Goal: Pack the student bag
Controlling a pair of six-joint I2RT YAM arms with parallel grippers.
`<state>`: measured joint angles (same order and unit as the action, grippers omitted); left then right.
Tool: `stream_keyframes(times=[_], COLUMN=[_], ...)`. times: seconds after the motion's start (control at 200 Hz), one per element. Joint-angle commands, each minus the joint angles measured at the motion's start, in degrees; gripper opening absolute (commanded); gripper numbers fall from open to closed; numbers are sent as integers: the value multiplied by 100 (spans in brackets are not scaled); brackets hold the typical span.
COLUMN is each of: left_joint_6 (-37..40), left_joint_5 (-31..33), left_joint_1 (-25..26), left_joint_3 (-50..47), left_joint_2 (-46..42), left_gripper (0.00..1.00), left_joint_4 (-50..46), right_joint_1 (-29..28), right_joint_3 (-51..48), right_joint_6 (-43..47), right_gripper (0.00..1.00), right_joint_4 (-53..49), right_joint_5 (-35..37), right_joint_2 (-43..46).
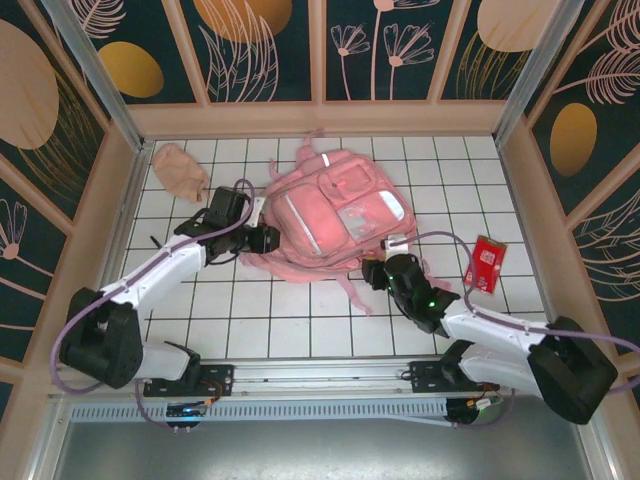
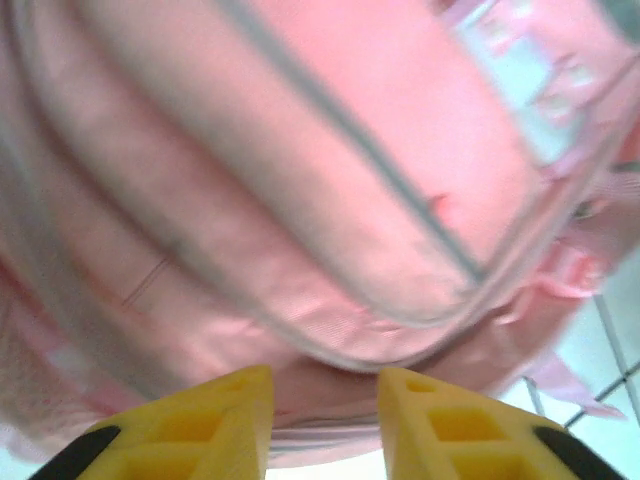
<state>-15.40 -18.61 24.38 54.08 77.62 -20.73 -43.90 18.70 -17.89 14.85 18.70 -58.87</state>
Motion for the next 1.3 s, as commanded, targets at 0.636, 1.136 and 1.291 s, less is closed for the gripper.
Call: stream_keyframes(times=[0.636,1.136,1.291], left_joint_6=[3167,4102,4083], left_joint_5=[1521,2159,2007], left_joint_1=[1705,1713,1711], left_joint_3=[1781,1429,1603], left_joint_2=[2117,2423,2103], left_gripper=[59,45,6], left_joint_4=[-878,-317,-119], right_joint_1=[2128,2193,2217], right_joint_3=[2090,2251,2739], right_joint_6=[223,1821,2813], right_gripper=[89,83,76], right_joint_4=[-2351,-2535,-3211], right_joint_5=[-2458,-3396,-3405], right_joint_2=[-924,-1580,-2145])
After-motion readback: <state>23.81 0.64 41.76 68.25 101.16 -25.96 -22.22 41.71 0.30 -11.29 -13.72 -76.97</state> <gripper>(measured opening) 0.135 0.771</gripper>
